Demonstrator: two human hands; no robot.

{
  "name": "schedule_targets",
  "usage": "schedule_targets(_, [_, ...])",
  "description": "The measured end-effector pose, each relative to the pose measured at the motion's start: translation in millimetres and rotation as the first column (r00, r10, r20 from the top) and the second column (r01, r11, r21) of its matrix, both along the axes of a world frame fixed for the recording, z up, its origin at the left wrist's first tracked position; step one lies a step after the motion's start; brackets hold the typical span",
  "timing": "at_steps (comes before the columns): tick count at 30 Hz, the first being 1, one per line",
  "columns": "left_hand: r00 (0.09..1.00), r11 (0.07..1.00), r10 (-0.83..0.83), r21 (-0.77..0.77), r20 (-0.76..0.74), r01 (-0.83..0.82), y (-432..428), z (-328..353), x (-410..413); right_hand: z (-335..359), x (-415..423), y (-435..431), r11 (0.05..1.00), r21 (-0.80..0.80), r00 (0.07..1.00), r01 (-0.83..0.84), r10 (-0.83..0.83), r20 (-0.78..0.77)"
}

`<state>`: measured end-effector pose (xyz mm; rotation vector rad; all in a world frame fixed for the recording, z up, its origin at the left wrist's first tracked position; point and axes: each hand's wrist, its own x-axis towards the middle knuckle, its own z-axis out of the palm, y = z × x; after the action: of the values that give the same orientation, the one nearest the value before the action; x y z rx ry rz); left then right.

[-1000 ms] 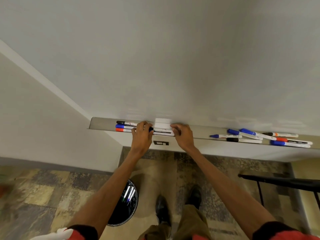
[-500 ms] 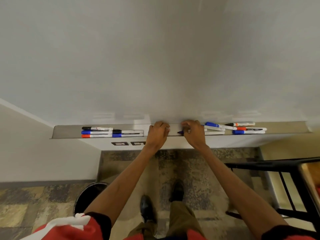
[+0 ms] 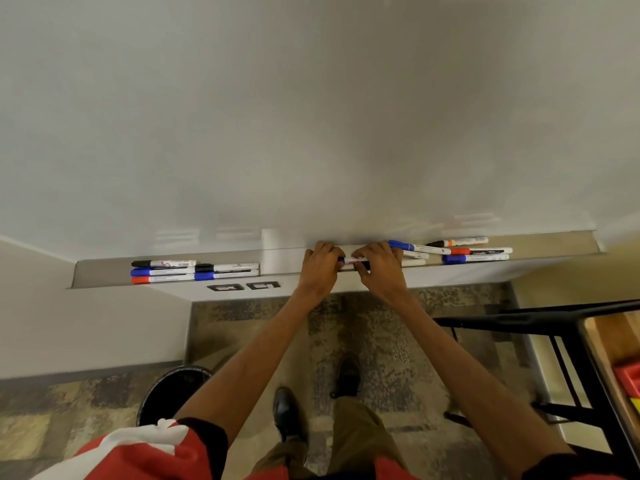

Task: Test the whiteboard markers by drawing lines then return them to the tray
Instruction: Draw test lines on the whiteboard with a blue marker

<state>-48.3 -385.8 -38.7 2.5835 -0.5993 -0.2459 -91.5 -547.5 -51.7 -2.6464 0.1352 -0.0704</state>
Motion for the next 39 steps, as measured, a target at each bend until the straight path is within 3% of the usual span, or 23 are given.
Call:
schedule_targets(6, [0.996, 0.999, 0.021, -0.044, 0.088, -0.017, 14.0, 10.8, -3.3, 13.3, 1.4, 1.0, 0.993, 0.1, 0.997, 0.067, -0.071, 0.038])
schedule_targets(9, [0.986, 0.998, 0.009, -0.06, 0.166, 0.001, 23.0, 22.1, -3.5, 32.7, 4.4, 2.7, 0.933, 0.327, 0.989, 0.148, -0.132, -0.07])
schedule_targets(11, [0.979, 0.997, 0.013, -0.075, 0.203, 0.002, 28.0, 30.7, -5.0, 48.1, 6.2, 5.5, 0.804, 0.552, 0.974, 0.221, -0.158, -0.161])
schedule_targets(14, [0.966, 0.99, 0.036, -0.139, 0.255, 0.0, 34.8, 46.3, -9.4, 67.4, 4.2, 14.2, 0.511, 0.787, 0.935, 0.347, -0.247, -0.253])
schedule_targets(17, [0.949, 0.981, 0.058, -0.196, 0.31, 0.004, 41.1, 63.3, -14.2, 83.9, -0.6, 29.9, 0.192, 0.9, 0.899, 0.392, -0.285, -0.331])
schedule_targets(19, [0.935, 0.971, 0.06, -0.236, 0.35, 0.026, 46.2, 75.6, -17.0, 97.8, -3.1, 42.9, 0.118, 0.923, 0.907, 0.368, -0.265, -0.327])
schedule_targets(23, [0.892, 0.944, 0.044, -0.31, 0.451, 0.11, 59.6, 103.4, -19.3, 137.2, -5.4, 75.7, 0.221, 0.947, 0.968, 0.231, -0.154, -0.2])
schedule_targets(27, [0.865, 0.913, 0.086, -0.386, 0.495, 0.13, 85.1, 137.8, -15.5, 180.9, 0.1, 100.8, 0.31, 0.948, 0.987, 0.069, -0.161, -0.02])
schedule_targets(33, [0.772, 0.863, 0.247, -0.495, 0.585, 0.099, 127.7, 212.6, -0.7, 257.4, 12.7, 133.3, 0.399, 0.907, 0.963, -0.134, -0.163, 0.214])
schedule_targets(39, [0.598, 0.85, 0.339, -0.508, 0.726, 0.136, 155.1, 303.4, 12.9, 336.3, 23.7, 159.9, 0.43, 0.848, 0.895, -0.31, -0.167, 0.413])
